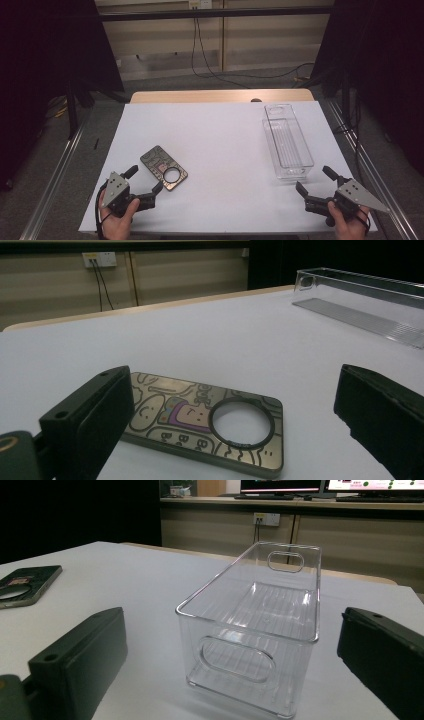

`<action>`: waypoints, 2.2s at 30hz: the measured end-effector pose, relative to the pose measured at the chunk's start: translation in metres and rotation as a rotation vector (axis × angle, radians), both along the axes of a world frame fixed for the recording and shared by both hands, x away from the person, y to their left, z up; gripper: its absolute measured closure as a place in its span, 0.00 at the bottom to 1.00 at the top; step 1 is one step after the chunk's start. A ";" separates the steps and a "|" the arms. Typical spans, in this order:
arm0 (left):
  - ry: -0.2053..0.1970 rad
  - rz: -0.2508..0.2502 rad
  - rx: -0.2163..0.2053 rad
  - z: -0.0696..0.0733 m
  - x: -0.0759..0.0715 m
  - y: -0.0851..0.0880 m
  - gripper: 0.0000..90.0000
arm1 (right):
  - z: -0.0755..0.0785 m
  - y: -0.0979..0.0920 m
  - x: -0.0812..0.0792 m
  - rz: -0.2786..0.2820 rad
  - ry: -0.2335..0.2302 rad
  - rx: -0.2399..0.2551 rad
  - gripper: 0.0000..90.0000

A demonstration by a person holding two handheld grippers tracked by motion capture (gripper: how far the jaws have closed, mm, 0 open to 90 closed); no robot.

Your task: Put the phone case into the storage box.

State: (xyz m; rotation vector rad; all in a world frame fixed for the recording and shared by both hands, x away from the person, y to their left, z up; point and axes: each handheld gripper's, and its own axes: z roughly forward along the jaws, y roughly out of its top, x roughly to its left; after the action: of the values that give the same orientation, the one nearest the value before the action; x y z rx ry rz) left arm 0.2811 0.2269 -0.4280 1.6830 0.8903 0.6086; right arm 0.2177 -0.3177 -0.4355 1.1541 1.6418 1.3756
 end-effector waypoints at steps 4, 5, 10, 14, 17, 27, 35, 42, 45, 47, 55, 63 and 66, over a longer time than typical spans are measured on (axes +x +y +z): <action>0.026 -0.038 0.014 0.002 0.000 -0.001 0.03 | 0.000 0.001 -0.001 0.004 0.001 -0.002 0.00; 0.032 -0.047 0.021 0.002 0.000 -0.001 0.03 | 0.000 0.000 -0.001 0.003 0.003 -0.004 0.00; 0.065 -0.079 0.043 0.004 0.002 -0.005 0.04 | 0.000 0.000 -0.002 0.006 -0.001 -0.005 0.00; 0.082 -0.092 0.065 0.008 0.005 -0.005 0.05 | 0.000 -0.001 -0.002 0.005 -0.001 -0.005 0.00; 0.126 -0.126 0.082 0.012 0.009 -0.006 0.05 | 0.000 0.000 -0.002 0.005 -0.001 -0.005 0.00; 0.209 -0.149 0.142 0.015 0.018 0.002 0.05 | 0.000 0.000 -0.002 0.007 0.000 -0.006 0.00; 0.268 -0.194 0.238 0.026 0.021 0.015 0.07 | 0.000 0.001 -0.002 0.007 0.000 -0.007 0.00; 0.328 -0.189 0.263 0.019 0.024 0.016 0.18 | 0.000 0.001 -0.002 0.014 0.002 -0.007 0.00; 0.357 -0.217 0.290 0.017 0.025 0.013 0.29 | 0.000 0.002 -0.002 0.015 0.002 -0.008 0.00; 0.363 -0.217 0.286 0.018 0.025 0.012 0.37 | 0.000 0.001 -0.002 0.014 0.002 -0.008 0.00; 0.387 -0.256 0.356 0.020 0.027 0.011 0.69 | 0.000 0.001 -0.002 0.013 0.002 -0.007 0.00; 0.427 -0.297 0.414 0.020 0.029 0.009 0.95 | 0.000 0.002 -0.002 0.015 0.001 -0.012 0.00; 0.459 -0.326 0.451 0.018 0.033 0.004 0.99 | 0.000 0.002 -0.002 0.014 0.001 -0.012 0.00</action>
State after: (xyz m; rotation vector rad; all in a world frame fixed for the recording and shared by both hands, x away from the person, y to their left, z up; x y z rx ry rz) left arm 0.3137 0.2312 -0.4099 2.3797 0.8008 0.2036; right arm 0.2154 -0.3161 -0.4357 1.1385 1.6602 1.3724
